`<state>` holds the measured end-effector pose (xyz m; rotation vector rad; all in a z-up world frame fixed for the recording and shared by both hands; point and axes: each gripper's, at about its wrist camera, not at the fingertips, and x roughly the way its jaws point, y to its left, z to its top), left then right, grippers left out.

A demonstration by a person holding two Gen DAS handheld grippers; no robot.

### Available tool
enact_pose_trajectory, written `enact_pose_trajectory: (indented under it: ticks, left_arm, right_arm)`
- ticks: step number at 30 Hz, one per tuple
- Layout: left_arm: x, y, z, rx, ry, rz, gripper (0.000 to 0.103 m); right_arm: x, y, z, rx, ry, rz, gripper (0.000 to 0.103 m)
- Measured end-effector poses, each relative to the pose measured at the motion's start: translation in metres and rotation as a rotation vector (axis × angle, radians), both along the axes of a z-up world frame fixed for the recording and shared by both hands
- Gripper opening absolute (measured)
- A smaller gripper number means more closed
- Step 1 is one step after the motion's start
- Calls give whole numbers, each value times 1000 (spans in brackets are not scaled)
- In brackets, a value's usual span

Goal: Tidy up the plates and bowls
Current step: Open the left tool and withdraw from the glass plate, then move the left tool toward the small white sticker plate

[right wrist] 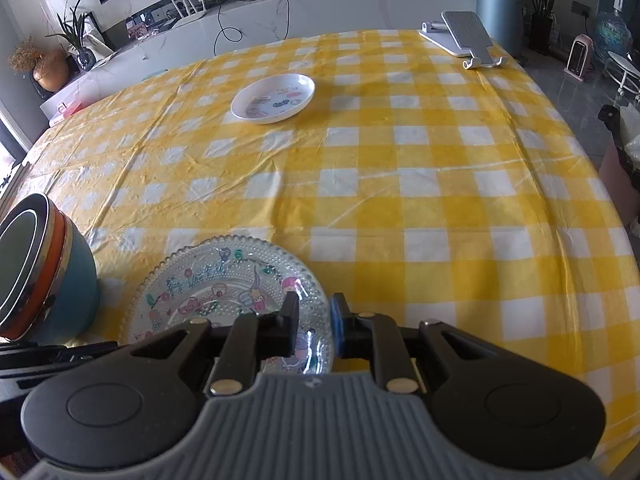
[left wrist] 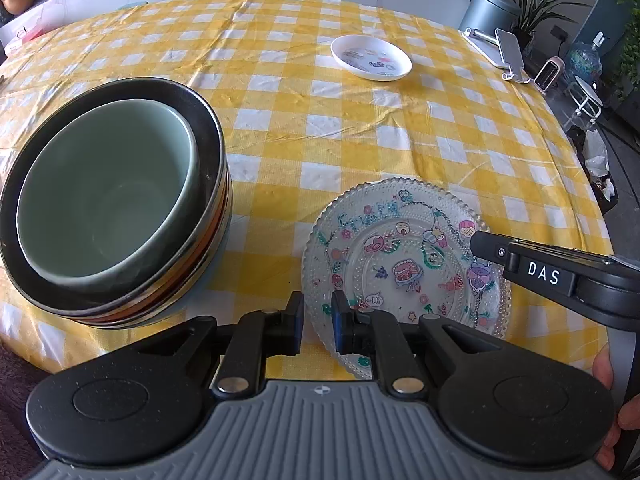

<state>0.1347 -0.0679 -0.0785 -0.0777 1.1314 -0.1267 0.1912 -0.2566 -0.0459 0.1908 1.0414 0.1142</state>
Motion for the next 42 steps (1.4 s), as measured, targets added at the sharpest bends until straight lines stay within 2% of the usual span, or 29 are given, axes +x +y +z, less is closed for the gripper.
enact_pose_trajectory:
  ticks: [4,10,13,20,26,28,31,35,39,42]
  left_arm:
    - [-2,3,3,-26,-15,3,24]
    - [-3,2,9,-47,-28,-3,28]
    - [-5,1,13,-65,-34,-13,28]
    - [-5,-8,22,-62,-57,-56,30]
    - [4,-13,31,-43,-63,-83,34]
    - [10,-15,37,-41,-72,-103,37]
    - [20,-22,47,-7,-99,-149,38]
    - [38,-25,59,-4,-101,-202,42]
    - [58,-26,73,64,-129,-256,46]
    - [76,-19,81,58,-118,-264,48]
  right_arm:
    - [1,-7,0,41,3,-30,18]
    - [-1,-15,3,85,-19,-70,18]
    - [0,-15,2,77,-6,-79,10]
    - [1,-13,0,88,1,-67,7]
    - [-1,-22,9,156,-61,-93,13]
    - [-1,-25,14,166,-91,-111,24]
    - [3,-27,19,171,-126,-136,26]
    - [9,-30,27,195,-175,-172,32]
    - [19,-32,34,228,-208,-208,37]
    - [31,-31,39,245,-217,-226,44]
